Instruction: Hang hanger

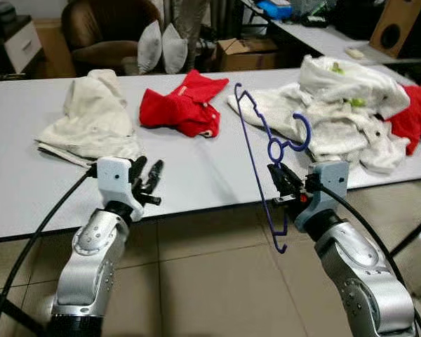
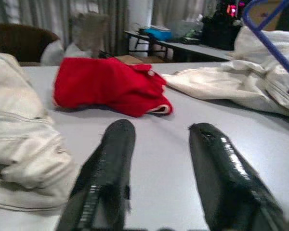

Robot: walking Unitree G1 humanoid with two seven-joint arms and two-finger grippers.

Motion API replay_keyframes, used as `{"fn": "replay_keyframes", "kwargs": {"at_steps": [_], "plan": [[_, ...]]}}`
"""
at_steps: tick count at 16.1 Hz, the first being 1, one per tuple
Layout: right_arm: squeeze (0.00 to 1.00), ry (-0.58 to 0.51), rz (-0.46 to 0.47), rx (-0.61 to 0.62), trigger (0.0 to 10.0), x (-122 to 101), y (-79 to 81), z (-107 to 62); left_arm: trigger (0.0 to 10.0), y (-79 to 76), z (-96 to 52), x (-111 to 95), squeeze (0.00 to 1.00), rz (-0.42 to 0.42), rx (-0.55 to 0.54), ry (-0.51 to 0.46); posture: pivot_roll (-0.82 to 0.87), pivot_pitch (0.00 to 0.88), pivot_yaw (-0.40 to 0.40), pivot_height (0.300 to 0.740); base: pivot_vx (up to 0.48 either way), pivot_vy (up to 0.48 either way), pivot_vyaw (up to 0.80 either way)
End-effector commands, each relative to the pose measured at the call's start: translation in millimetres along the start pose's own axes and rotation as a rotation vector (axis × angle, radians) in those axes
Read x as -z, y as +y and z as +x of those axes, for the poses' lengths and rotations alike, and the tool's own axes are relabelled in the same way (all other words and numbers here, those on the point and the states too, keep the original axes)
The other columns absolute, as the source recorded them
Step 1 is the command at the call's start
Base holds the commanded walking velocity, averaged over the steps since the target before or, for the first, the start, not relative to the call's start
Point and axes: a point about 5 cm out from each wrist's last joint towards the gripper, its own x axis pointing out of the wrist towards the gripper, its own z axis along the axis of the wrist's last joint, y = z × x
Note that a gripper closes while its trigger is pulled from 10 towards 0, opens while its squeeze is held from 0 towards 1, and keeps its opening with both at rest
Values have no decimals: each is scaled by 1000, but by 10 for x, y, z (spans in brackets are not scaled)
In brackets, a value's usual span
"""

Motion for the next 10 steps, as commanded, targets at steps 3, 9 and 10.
{"fn": "replay_keyframes", "kwargs": {"at_steps": [3, 9, 10], "plan": [[0, -7, -5, 34, 10000, -51, -62, 9, 10000, -55, 21, -4, 1000, 40, 20, 10, -122, 0, 4, 740, 0, 0, 0], [0, 77, -79, 122, 10000, 23, -197, 39, 10000, -104, 74, -17, 1000, 106, 37, -14, -133, 0, 1, 740, 0, 0, 0], [0, 76, -76, 120, 10000, 20, -191, 39, 10000, -103, 80, -17, 1000, 107, 35, -14, -135, 0, 2, 740, 0, 0, 0]]}}
